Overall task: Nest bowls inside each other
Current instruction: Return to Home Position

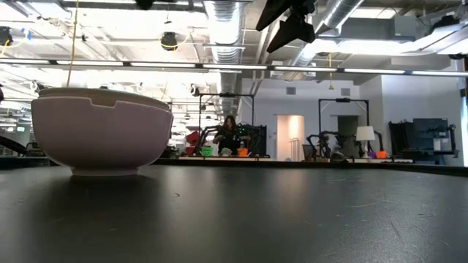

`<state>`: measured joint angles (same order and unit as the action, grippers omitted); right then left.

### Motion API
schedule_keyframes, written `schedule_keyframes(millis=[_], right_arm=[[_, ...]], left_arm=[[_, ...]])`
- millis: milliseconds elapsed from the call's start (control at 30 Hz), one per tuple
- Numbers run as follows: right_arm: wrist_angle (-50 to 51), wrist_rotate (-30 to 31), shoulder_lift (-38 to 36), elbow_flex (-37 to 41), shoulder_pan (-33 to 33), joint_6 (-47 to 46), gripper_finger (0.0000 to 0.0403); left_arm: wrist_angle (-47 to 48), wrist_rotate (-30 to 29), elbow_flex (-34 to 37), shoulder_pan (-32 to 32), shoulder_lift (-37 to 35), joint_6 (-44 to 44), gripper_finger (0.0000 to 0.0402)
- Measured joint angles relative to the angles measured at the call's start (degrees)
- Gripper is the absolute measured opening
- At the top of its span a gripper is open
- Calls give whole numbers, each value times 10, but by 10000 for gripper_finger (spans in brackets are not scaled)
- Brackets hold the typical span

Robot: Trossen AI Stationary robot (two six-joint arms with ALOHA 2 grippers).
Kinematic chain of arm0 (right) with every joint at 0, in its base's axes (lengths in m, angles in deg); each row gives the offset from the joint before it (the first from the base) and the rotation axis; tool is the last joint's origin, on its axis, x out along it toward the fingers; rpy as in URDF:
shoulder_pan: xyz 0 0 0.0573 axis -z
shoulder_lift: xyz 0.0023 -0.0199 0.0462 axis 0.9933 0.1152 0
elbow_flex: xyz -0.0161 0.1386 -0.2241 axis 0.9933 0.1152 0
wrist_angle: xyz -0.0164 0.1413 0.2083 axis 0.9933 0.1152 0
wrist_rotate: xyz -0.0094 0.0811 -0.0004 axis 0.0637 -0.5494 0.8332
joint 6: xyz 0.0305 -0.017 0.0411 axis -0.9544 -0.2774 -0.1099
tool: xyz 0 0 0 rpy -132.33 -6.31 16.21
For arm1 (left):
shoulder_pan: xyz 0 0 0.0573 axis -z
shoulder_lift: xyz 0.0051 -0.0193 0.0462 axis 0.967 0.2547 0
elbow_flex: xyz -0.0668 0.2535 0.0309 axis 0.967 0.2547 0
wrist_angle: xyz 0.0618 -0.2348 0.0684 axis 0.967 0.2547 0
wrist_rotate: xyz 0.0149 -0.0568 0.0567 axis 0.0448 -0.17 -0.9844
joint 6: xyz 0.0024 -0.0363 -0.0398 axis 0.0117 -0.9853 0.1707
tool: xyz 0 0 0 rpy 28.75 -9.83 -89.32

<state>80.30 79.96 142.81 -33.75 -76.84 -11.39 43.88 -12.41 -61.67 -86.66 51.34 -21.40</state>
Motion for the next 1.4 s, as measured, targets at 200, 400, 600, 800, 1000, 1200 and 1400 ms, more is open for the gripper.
schedule_keyframes(millis=[200, 400, 600, 800, 1000, 1200, 1400], right_arm=[[4, 0, -56, 0, -20, 101, 206], [-93, -1, -203, 145, -36, 119, 103], [-351, -1, -390, 404, -19, 87, 18], [-527, -1, -526, 603, -6, 48, 11], [-480, -24, -600, 719, -3, 66, 7], [-506, -46, -659, 799, -15, 95, 1], [-506, -47, -712, 836, -11, 140, 1]], left_arm=[[-168, 12, 85, -33, -132, -15, 144], [-241, -9, 237, -70, -293, -103, 144], [-364, -12, 394, -71, -419, -202, 144], [-384, -59, 483, -71, -492, -230, 144], [-276, -144, 509, -71, -506, -186, 144], [-293, -96, 537, -70, -499, -186, 144], [-352, -94, 589, -70, -499, -202, 144]])
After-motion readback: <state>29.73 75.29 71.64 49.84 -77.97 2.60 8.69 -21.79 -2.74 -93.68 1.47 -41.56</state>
